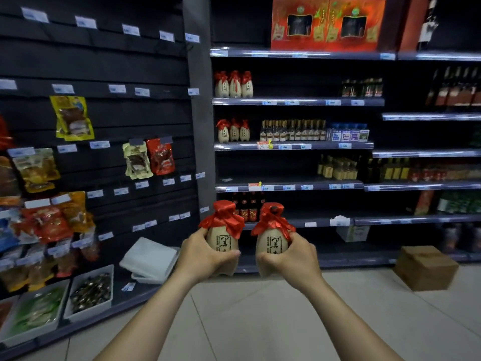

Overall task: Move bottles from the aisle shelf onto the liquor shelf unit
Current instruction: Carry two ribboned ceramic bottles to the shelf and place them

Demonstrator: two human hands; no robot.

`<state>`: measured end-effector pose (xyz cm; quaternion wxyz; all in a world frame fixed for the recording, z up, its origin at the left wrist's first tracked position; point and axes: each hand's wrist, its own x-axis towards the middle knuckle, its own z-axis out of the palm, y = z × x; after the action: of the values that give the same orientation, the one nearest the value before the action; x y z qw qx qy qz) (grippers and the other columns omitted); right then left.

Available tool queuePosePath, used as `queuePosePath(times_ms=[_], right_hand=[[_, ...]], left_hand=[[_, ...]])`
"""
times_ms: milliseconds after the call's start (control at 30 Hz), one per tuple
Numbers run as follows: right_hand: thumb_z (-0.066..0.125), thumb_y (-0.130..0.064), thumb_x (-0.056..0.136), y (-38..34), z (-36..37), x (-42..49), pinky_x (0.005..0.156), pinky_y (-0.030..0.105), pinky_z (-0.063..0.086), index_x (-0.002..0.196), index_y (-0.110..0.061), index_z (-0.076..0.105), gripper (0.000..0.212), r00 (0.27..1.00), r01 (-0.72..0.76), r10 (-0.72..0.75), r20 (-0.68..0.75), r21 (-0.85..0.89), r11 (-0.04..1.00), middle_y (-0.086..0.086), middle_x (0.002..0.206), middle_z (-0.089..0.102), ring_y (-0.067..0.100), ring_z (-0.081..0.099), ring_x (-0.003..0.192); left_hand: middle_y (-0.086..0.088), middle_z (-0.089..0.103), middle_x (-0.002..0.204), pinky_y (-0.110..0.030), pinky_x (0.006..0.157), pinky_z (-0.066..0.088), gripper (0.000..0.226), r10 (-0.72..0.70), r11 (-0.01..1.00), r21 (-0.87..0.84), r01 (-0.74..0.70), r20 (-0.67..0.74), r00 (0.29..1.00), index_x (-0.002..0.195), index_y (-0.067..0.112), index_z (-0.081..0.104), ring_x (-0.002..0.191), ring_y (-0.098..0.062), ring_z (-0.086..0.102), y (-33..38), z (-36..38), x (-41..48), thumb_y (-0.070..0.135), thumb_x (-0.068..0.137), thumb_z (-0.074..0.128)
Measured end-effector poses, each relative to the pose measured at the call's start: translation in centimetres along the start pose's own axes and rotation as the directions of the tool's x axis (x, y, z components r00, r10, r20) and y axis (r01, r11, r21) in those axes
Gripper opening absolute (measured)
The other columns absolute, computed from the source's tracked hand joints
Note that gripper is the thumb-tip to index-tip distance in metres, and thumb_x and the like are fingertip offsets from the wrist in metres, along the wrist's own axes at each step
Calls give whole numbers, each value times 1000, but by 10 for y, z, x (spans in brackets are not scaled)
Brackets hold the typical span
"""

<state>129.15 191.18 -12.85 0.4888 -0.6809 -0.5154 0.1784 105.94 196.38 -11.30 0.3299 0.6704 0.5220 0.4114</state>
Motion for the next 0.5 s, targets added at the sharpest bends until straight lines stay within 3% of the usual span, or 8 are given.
queuePosePath(times_ms=[167,267,500], right_hand=[[93,-54,39,45,22,138,49,19,58,88,-31,66,60,1000,-14,13,19,11,1000,-12,75,74,-8,70,66],[94,-55,41,62,36,227,48,19,57,87,-31,65,60,1000,14,-14,15,11,1000,-12,76,73,-8,69,68],[93,-55,44,82,55,408,50,20,59,89,-33,65,58,998,46,-47,30,25,999,-11,78,74,-5,71,67]], left_hand=[[21,75,77,-22,54,60,61,11,999,-40,-11,-4,1000,91,34,68,68,4,71,-12,60,130,52,40,96],[16,76,75,-22,47,57,62,10,997,-73,-11,-7,1000,91,32,69,67,0,72,-16,92,220,50,40,98],[19,75,74,-24,50,59,62,23,998,-52,-25,-32,999,92,31,67,67,2,72,-4,144,399,51,41,97]])
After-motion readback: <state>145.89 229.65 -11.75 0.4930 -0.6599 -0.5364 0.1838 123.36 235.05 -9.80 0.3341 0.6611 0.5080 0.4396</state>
